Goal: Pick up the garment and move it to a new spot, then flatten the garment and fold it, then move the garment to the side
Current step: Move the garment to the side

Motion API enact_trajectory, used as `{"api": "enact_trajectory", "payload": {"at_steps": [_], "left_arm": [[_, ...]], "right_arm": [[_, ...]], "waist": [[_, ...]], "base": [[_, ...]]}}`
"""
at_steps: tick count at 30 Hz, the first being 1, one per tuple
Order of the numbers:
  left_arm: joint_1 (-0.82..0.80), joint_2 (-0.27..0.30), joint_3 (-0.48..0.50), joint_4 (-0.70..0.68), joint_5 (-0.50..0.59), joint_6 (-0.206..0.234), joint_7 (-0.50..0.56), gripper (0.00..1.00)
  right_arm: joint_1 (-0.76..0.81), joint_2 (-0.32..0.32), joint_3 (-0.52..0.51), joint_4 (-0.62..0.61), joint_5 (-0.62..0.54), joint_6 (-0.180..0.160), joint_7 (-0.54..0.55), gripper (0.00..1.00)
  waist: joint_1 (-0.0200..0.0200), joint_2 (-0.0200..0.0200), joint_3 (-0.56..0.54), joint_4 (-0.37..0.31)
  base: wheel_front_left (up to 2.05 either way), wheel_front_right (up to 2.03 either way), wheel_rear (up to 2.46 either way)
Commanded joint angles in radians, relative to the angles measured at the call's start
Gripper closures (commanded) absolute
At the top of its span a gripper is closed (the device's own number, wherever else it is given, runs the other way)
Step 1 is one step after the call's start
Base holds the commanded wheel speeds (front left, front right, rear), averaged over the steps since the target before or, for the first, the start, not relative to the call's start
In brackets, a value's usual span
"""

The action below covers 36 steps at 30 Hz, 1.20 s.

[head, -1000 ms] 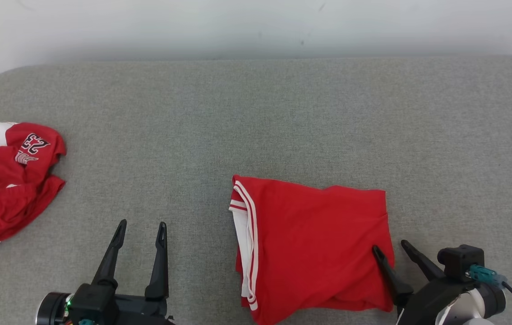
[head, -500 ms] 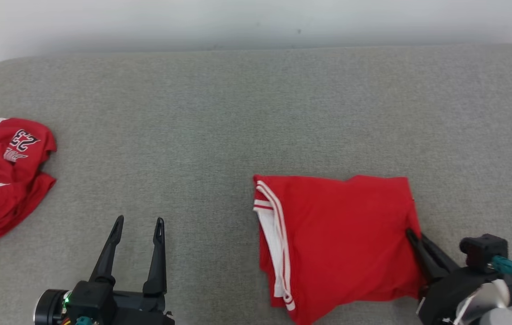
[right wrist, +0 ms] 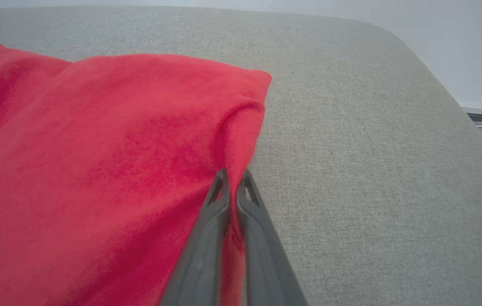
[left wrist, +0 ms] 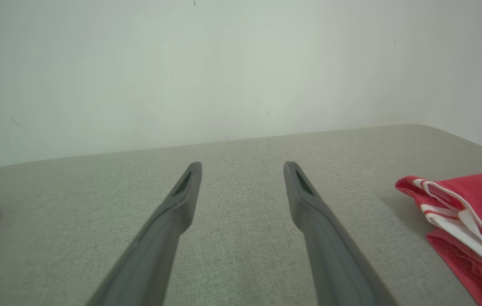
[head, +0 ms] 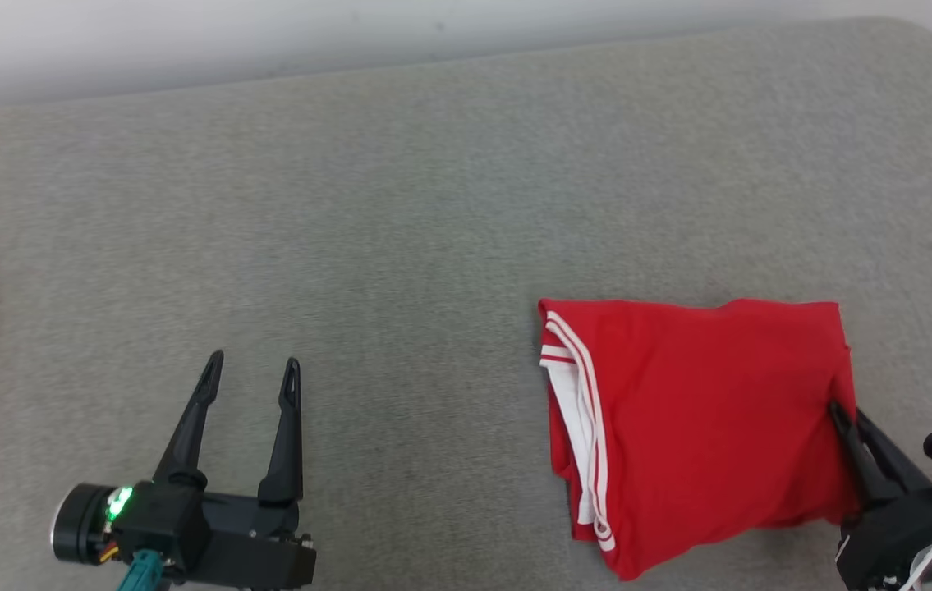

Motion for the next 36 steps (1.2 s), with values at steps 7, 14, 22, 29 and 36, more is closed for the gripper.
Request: {"api": "enact_trajectory", "payload": {"at_steps": [7, 14, 22, 29, 36], "left_arm": [[-0.064, 0.021, -0.010, -0.021, 0.029, -0.008, 0.021, 0.00], [-0.109, 0.037, -0.029, -0.041, 0.048, -0.019, 0.052, 0.00], [-0.138, 0.061, -0.040, -0.055, 0.064, -0.027, 0.088, 0.00], [-0.160, 0.062, -0.059, -0.065, 0.075, -0.033, 0.102, 0.00], [-0.174, 0.058, -0.067, -0.062, 0.073, -0.029, 0.101, 0.00]], "right_arm": [[-0.143, 0.024, -0.025, 0.067, 0.027, -0.001, -0.083, 1.00], [-0.340, -0.022, -0.058, 0.261, 0.057, -0.001, -0.180, 1.00], [-0.547, -0.086, -0.125, 0.523, 0.120, -0.001, -0.249, 1.00], [-0.656, -0.110, -0.119, 0.688, 0.153, -0.001, -0.263, 1.00], [-0.707, -0.110, -0.121, 0.719, 0.130, -0.001, -0.263, 0.00]], "waist": [[0.0000, 0.0000, 0.096, -0.127], [0.0000, 0.0000, 0.139, -0.161], [0.0000, 0.0000, 0.177, -0.175], [0.0000, 0.0000, 0.201, -0.163], [0.0000, 0.0000, 0.204, -0.154]], "base": [[0.00, 0.00, 0.00], [0.00, 0.00, 0.00], [0.00, 0.00, 0.00], [0.00, 0.00, 0.00], [0.00, 0.00, 0.00]]}}
